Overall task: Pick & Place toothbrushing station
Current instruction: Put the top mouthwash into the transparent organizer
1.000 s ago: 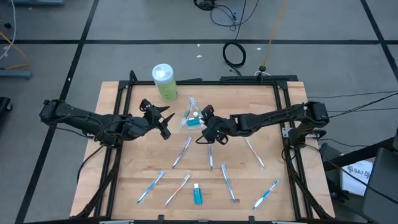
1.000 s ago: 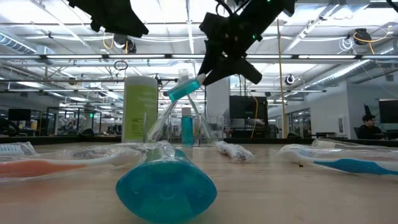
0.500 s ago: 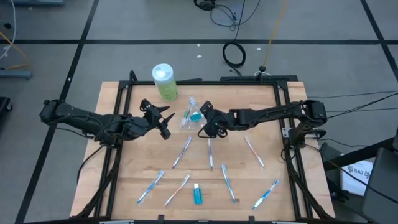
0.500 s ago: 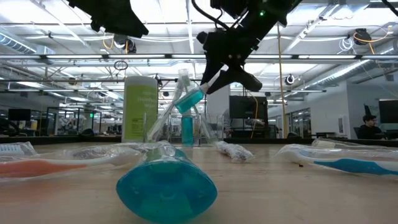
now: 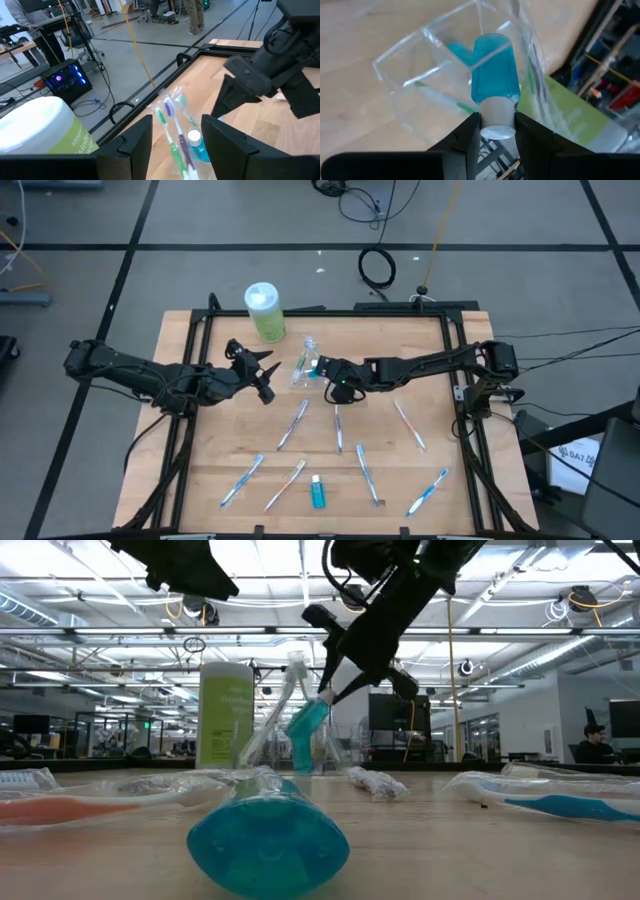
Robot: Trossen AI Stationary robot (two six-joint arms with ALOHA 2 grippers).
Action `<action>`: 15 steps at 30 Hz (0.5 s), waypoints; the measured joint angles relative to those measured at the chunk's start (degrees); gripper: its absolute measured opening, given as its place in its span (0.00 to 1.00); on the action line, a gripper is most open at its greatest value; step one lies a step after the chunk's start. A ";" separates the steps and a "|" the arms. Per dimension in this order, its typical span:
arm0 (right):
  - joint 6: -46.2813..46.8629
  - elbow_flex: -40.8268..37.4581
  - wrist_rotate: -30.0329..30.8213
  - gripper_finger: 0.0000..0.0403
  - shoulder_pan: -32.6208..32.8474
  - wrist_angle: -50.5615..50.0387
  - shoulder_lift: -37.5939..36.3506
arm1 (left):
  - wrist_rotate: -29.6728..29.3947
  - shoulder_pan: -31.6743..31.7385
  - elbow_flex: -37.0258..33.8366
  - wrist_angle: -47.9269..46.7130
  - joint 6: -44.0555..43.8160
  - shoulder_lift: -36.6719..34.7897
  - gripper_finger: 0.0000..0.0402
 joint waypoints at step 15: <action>-4.05 0.10 -10.47 0.28 -0.02 0.14 -0.13 | -0.02 0.00 0.00 0.00 0.29 0.00 0.44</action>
